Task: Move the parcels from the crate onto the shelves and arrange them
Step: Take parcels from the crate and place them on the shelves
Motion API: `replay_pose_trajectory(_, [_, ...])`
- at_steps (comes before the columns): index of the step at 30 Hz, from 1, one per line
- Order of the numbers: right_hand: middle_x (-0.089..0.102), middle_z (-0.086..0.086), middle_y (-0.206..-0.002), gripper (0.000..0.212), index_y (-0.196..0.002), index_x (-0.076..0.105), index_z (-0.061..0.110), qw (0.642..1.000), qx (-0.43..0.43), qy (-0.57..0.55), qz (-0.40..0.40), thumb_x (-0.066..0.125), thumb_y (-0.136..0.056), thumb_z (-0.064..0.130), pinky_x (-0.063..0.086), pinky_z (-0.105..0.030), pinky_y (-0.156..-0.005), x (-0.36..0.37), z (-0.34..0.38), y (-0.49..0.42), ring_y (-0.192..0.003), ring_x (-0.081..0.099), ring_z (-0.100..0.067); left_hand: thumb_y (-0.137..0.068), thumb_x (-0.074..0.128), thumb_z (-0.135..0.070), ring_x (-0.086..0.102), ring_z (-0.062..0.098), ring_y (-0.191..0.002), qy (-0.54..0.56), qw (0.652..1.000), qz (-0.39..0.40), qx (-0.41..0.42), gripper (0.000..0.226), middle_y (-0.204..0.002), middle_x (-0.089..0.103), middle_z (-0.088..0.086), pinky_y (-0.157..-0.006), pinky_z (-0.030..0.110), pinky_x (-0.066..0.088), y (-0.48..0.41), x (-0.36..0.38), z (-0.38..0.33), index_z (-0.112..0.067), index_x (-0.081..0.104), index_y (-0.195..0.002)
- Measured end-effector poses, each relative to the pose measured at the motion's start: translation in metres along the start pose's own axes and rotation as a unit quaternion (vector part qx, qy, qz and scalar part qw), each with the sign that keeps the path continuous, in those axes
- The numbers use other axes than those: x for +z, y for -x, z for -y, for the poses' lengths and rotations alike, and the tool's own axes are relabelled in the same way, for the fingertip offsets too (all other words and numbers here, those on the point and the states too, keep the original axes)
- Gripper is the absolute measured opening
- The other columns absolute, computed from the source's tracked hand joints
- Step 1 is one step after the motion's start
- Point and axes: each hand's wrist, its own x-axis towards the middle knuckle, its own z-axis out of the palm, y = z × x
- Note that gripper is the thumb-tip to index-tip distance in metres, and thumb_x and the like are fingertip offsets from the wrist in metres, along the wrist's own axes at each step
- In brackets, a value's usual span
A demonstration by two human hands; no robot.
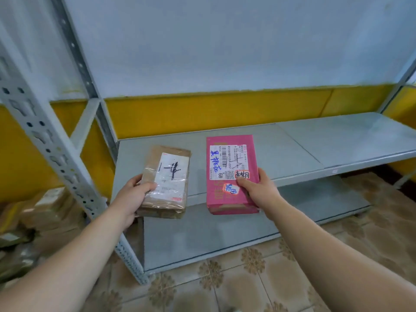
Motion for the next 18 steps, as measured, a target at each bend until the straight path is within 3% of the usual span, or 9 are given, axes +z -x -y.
replay_pose_trajectory(3, [0.068,0.007,-0.108,0.034,-0.115,0.048,0.034,0.999,-0.006,0.029,0.044,0.070,-0.090,0.032,0.056,-0.042,-0.088,0.005,0.001,-0.059,-0.094,0.069,-0.019,-0.090,0.062,-0.013,0.068,0.032,-0.092,0.017,0.998,-0.045,-0.039,0.040,-0.107,0.070,0.009,-0.080,0.051,0.056,-0.027,0.009,0.001,-0.022,0.053,-0.128])
replay_pose_trajectory(7, [0.066,0.005,-0.104,0.032,-0.115,0.048,0.029,0.994,0.001,0.040,0.104,0.069,-0.091,0.025,0.055,-0.029,-0.072,0.021,0.007,-0.117,-0.085,0.067,-0.013,-0.092,0.060,-0.011,0.068,0.029,-0.084,0.031,0.993,-0.092,-0.071,0.033,-0.100,0.071,0.010,-0.065,0.038,0.054,-0.050,0.017,0.002,-0.017,0.055,-0.124])
replay_pose_trajectory(11, [0.068,0.002,-0.109,0.040,-0.125,0.050,0.026,0.990,0.019,0.054,0.132,0.069,-0.091,0.026,0.054,-0.034,-0.083,0.046,0.006,-0.157,-0.092,0.068,-0.018,-0.091,0.060,-0.013,0.069,0.030,-0.089,0.022,0.988,-0.120,-0.096,0.035,-0.104,0.071,0.010,-0.071,0.043,0.057,-0.074,0.016,0.000,-0.019,0.055,-0.125])
replay_pose_trajectory(14, [0.068,0.001,-0.109,0.041,-0.129,0.051,0.021,0.987,0.043,0.059,0.141,0.067,-0.093,0.030,0.051,-0.028,-0.066,0.064,0.006,-0.179,-0.086,0.067,-0.016,-0.089,0.062,-0.012,0.069,0.029,-0.091,0.017,0.987,-0.127,-0.096,0.043,-0.107,0.071,0.010,-0.071,0.039,0.055,-0.102,0.008,-0.006,-0.017,0.055,-0.131])
replay_pose_trajectory(16, [0.066,-0.004,-0.118,0.044,-0.131,0.050,0.017,0.987,0.042,0.096,0.119,0.066,-0.092,0.032,0.051,-0.032,-0.073,0.074,0.008,-0.192,-0.091,0.065,-0.020,-0.089,0.062,-0.010,0.067,0.027,-0.090,0.006,0.988,-0.119,-0.096,0.043,-0.110,0.070,0.010,-0.071,0.035,0.053,-0.122,0.003,-0.015,-0.015,0.056,-0.131])
replay_pose_trajectory(18, [0.054,-0.011,-0.134,0.057,-0.139,0.042,0.018,0.975,-0.001,0.212,0.072,0.065,-0.090,0.037,0.048,-0.040,-0.094,0.082,0.010,-0.202,-0.113,0.056,-0.028,-0.087,0.064,-0.006,0.064,0.023,-0.094,-0.071,0.986,-0.138,-0.068,0.048,-0.121,0.065,0.010,-0.075,0.030,0.049,-0.140,0.000,-0.025,-0.012,0.055,-0.133])
